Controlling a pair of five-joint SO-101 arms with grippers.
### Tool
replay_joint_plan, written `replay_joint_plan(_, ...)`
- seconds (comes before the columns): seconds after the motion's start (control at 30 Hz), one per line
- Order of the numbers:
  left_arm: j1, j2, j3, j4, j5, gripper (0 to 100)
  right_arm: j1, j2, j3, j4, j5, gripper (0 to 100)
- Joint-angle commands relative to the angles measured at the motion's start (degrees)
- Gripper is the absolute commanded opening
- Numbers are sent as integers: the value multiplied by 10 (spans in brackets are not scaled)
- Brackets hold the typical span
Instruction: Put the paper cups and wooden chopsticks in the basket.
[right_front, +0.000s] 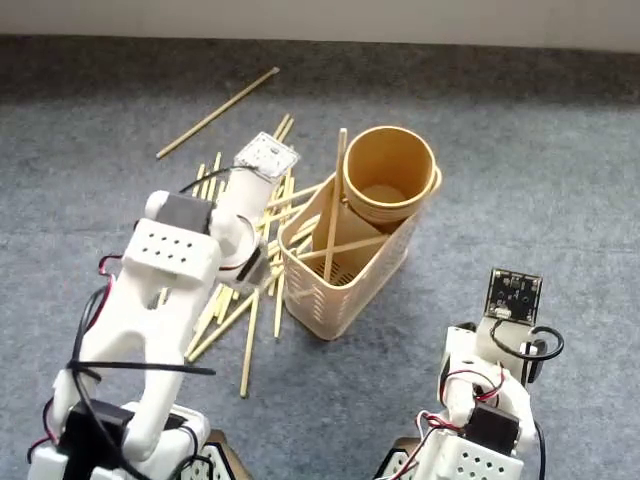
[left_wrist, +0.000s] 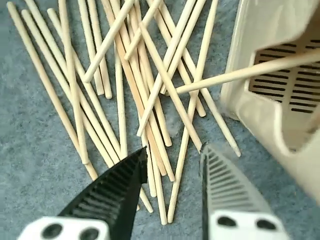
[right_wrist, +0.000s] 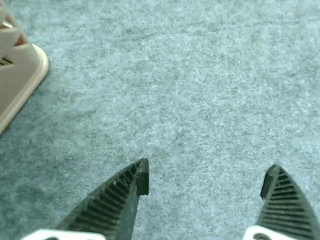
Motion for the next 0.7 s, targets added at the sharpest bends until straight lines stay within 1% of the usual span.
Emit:
replay_joint_plan(0.0,22,51,-22,-36,-11,206,4,-5,44,-11,6,347)
replay_joint_plan(0.13,10,130,-48,-84,-11,207,4,-5,44,-11,6,347)
replay_joint_plan(0.4,-6,288,-131,-86,-12,204,4,-5,44,-11,6,347)
replay_joint_plan(0.5,-24,341,-167,-87,-12,202,4,-5,44,-11,6,347)
replay_joint_plan(0.53,-30,355,-182,-87,-12,193,4,-5,44,-11,6,347)
replay_joint_plan(0.6,-46,376,-212,-86,-13,144,4,-5,44,-11,6,347)
replay_joint_plan(0.67,-57,386,-237,-86,-32,64,4,-5,44,-11,6,347)
